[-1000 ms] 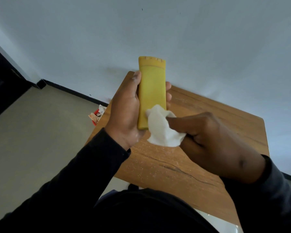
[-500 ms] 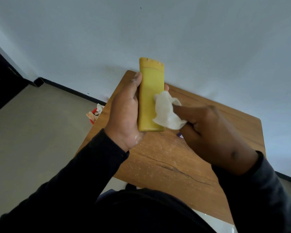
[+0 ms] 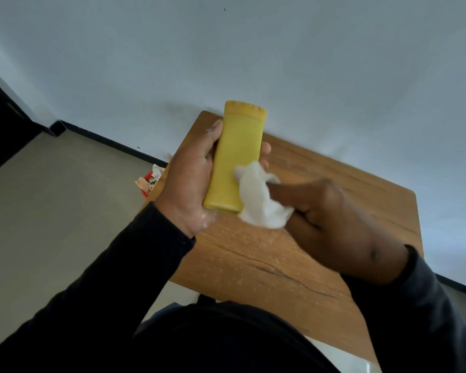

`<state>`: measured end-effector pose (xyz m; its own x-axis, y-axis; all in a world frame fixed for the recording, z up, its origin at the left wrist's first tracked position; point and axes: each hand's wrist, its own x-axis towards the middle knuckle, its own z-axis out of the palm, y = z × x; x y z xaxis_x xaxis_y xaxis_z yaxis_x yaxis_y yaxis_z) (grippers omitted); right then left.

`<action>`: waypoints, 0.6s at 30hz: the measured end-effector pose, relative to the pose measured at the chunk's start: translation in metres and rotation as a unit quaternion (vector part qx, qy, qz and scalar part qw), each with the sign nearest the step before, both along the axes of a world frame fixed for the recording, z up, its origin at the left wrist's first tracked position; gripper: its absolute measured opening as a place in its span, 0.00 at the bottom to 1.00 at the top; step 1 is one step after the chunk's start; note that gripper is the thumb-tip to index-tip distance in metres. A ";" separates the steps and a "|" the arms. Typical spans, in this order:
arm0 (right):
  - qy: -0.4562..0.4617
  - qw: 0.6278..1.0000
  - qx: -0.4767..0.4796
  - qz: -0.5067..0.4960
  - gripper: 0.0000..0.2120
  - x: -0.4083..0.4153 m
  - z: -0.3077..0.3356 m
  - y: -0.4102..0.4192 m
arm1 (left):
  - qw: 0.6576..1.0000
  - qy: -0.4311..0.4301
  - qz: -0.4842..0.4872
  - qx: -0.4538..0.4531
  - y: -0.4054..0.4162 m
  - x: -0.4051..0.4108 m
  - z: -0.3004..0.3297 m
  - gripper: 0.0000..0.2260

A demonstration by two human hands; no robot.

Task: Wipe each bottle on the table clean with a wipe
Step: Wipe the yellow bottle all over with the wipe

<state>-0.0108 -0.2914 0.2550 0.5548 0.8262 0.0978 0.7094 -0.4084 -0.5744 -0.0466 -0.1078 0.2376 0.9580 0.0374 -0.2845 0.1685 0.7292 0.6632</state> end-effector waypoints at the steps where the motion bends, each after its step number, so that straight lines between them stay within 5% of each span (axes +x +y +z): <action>1: 0.016 1.000 -0.003 0.018 0.15 -0.004 0.000 -0.001 | 1.000 0.003 -0.001 0.003 0.001 0.000 -0.001 0.24; 6: -0.021 0.997 0.027 -0.066 0.15 0.017 0.002 -0.001 | 1.000 0.018 0.015 -0.002 -0.006 0.002 -0.006 0.21; 11: 0.029 0.999 0.009 0.038 0.12 -0.004 0.002 -0.002 | 0.999 0.019 0.036 0.003 0.002 0.008 -0.003 0.24; 18: -0.025 0.999 0.013 -0.026 0.10 0.003 -0.001 0.007 | 0.997 0.025 0.063 -0.028 0.001 0.010 -0.006 0.24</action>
<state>-0.0082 -0.2840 0.2544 0.5912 0.7927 0.1485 0.7157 -0.4307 -0.5498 -0.0362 -0.1065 0.2319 0.9310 0.1397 -0.3373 0.1048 0.7828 0.6134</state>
